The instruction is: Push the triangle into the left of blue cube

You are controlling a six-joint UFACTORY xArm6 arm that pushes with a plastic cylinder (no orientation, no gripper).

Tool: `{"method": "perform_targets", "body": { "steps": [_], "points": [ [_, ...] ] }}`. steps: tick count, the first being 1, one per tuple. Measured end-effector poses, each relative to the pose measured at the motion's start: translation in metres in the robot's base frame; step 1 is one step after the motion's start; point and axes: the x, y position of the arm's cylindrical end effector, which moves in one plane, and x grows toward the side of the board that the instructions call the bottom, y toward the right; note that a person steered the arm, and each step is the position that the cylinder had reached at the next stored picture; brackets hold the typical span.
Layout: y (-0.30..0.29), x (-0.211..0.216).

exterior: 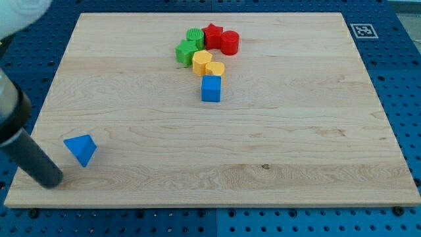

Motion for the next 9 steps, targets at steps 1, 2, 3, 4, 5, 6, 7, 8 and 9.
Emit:
{"method": "perform_targets", "body": {
  "steps": [1,2,3,4,5,6,7,8,9],
  "points": [
    [0.016,-0.017],
    [0.041,-0.037],
    [0.067,-0.063],
    [0.082,-0.09],
    [0.101,-0.115],
    [0.113,-0.138],
    [0.113,-0.16],
    [0.114,-0.169],
    [0.126,-0.169]
  ]
}}
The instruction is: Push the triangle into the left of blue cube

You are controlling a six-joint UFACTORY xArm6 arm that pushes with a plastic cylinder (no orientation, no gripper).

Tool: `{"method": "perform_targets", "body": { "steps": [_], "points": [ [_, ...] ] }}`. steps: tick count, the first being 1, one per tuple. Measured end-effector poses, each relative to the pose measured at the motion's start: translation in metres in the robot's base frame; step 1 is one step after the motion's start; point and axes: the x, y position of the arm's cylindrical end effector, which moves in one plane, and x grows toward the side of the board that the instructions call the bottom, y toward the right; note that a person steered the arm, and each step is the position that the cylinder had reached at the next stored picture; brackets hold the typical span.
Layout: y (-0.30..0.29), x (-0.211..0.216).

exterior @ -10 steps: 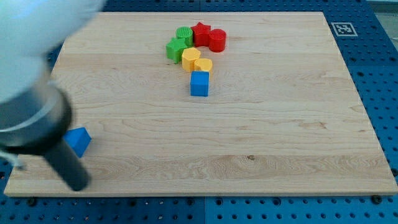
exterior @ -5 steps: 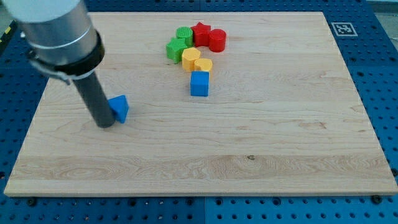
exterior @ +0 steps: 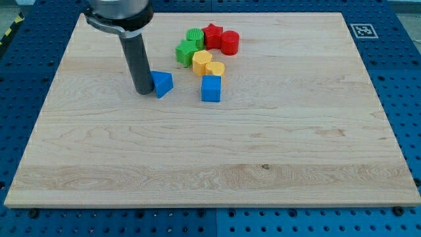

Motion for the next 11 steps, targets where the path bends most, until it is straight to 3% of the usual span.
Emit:
{"method": "perform_targets", "body": {
  "steps": [3,6,8,11],
  "points": [
    [-0.006,-0.041],
    [0.025,-0.038],
    [-0.02,-0.019],
    [-0.017,-0.003]
  ]
}}
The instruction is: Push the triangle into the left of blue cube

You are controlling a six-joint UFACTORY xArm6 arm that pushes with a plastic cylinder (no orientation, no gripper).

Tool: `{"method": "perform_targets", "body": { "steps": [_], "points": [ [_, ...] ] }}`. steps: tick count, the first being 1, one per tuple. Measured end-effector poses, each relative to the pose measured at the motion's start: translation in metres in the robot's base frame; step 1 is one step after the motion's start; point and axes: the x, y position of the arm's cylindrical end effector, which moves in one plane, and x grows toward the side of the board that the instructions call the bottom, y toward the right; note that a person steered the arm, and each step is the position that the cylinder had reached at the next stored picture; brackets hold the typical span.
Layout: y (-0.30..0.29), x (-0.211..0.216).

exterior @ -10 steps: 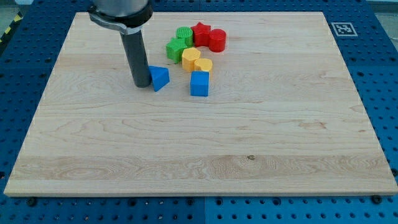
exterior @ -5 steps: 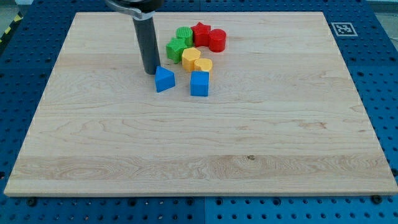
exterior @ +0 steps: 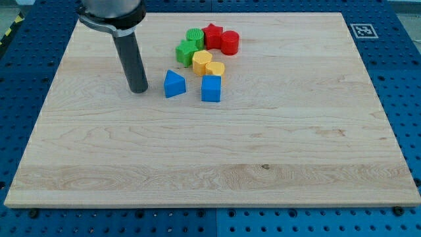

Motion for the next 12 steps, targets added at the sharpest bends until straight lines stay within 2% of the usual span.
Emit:
{"method": "perform_targets", "body": {
  "steps": [7,12],
  "points": [
    [0.049,-0.004],
    [0.052,-0.004]
  ]
}}
